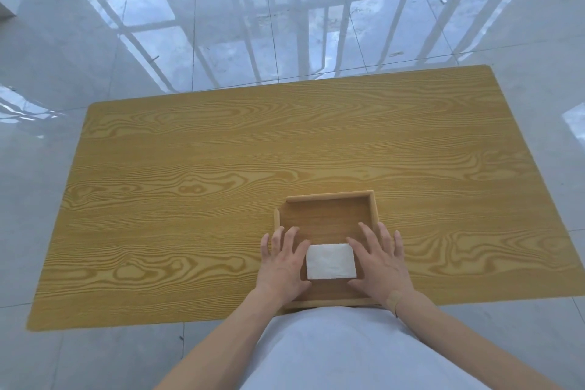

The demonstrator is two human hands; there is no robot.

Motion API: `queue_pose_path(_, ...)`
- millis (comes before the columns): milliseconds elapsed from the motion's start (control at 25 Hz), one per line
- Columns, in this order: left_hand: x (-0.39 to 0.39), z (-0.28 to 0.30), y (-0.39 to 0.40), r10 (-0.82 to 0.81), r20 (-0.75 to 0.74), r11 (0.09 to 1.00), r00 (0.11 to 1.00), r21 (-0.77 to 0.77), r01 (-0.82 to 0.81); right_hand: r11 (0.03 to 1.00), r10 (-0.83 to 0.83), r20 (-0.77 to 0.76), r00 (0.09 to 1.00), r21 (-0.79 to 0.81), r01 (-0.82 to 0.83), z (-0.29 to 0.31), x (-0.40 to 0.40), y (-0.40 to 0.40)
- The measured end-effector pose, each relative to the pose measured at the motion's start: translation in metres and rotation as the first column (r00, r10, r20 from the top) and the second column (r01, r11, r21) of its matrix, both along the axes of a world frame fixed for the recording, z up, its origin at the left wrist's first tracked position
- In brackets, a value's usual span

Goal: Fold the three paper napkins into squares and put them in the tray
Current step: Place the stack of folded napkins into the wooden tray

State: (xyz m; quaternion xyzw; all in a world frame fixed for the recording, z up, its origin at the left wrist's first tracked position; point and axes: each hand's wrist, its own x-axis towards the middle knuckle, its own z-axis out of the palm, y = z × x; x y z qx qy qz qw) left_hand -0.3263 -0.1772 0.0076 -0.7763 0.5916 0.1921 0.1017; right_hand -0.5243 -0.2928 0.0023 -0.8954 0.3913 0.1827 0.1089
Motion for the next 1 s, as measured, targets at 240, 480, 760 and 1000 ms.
queue_pose_path(240,-0.001,0.0,0.0,0.013,0.016,1.0,1.0,-0.028,-0.013,1.0,0.023,-0.007,1.0,-0.012,-0.023,-0.001,0.003,-0.003)
queue_pose_path(480,-0.002,0.004,0.001,0.015,0.012,1.0,1.0,-0.015,-0.014,0.999,0.04,0.01,0.999,-0.009,-0.04,0.002,0.002,-0.003)
queue_pose_path(760,-0.004,0.003,0.012,0.003,0.026,1.0,1.0,-0.011,-0.002,0.999,0.034,0.007,0.999,-0.017,-0.034,0.002,-0.005,0.01)
queue_pose_path(1000,-0.005,0.004,0.009,0.018,0.014,1.0,1.0,-0.006,-0.018,0.999,0.033,-0.009,0.999,-0.017,-0.033,0.002,-0.005,0.007)
